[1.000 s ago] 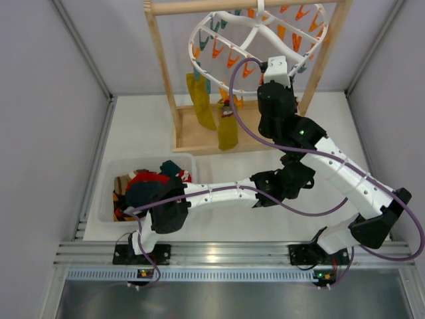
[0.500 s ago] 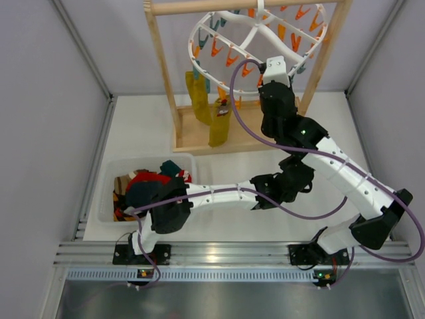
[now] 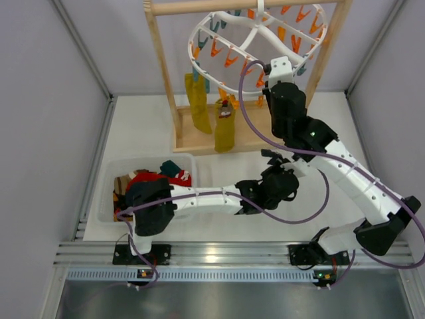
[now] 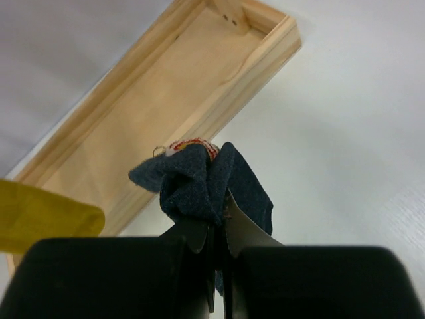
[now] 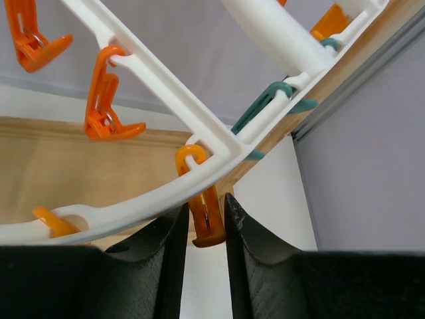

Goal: Remove the socks clipped to the hanger

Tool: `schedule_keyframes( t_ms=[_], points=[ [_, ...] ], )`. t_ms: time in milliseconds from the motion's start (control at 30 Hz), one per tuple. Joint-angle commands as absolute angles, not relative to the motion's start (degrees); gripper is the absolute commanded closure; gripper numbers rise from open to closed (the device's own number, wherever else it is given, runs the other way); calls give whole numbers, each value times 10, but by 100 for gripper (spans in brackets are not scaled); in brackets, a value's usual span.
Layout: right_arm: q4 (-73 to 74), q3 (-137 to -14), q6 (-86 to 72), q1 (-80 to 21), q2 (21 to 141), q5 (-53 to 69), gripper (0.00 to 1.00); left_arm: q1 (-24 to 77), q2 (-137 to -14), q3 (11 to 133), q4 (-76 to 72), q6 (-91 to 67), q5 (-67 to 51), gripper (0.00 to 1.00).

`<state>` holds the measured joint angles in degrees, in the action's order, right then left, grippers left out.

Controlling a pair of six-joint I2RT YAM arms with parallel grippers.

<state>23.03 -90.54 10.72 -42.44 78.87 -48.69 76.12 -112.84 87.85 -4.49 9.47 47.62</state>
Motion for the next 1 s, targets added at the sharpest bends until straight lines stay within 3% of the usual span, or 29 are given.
schedule_keyframes(
  t_ms=[0,233,467,500,767,967],
  points=[
    [229,-899,71,-394,759,-417,92,752,-1012,836,22,-30,493,100],
    [232,-855,4,-299,709,-250,87,693,-806,695,253,-243,520,100],
    [242,-855,-25,-258,693,-201,56,594,-601,597,394,-357,524,100],
    [242,-855,-26,-257,688,-194,50,577,-589,589,403,-365,508,100],
    [259,-842,-25,-256,657,-193,34,391,-517,521,439,-377,470,100],
    [284,-838,-25,-256,638,-202,23,330,-507,455,437,-463,454,98]
  ],
)
